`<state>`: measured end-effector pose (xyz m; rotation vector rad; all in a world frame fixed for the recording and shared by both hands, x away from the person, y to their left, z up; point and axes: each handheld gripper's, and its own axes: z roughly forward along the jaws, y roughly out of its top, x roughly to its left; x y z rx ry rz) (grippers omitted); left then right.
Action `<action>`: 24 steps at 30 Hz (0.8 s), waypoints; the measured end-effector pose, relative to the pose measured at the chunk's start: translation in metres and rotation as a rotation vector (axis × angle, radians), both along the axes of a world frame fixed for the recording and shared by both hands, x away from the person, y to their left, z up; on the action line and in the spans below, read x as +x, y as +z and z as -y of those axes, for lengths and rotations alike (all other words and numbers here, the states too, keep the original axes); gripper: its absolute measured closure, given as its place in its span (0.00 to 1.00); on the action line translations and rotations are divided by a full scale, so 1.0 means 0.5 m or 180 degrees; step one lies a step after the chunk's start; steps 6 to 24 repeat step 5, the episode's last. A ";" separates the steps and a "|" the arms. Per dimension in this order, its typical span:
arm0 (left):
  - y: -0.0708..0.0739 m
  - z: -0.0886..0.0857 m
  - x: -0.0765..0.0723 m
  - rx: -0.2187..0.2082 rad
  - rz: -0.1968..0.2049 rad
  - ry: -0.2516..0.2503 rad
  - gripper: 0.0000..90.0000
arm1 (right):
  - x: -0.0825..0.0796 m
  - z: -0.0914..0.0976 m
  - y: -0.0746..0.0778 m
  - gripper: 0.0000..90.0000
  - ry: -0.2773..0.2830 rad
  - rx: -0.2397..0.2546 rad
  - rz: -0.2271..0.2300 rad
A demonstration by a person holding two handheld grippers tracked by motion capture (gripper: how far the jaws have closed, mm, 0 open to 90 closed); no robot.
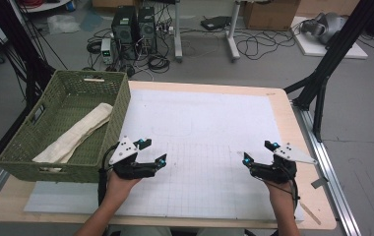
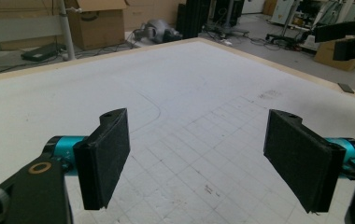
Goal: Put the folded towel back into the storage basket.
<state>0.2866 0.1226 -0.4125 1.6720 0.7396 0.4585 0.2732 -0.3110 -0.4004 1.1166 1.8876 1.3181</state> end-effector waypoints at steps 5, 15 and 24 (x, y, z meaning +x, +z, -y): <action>0.000 0.001 0.001 -0.0008 0.0002 0.0011 0.26 | 0.001 0.001 -0.001 0.12 0.0000 0.0005 0.0007; 0.000 0.001 0.001 -0.0008 0.0002 0.0011 0.26 | 0.001 0.001 -0.001 0.12 0.0000 0.0005 0.0007; 0.000 0.001 0.001 -0.0008 0.0002 0.0011 0.26 | 0.001 0.001 -0.001 0.12 0.0000 0.0005 0.0007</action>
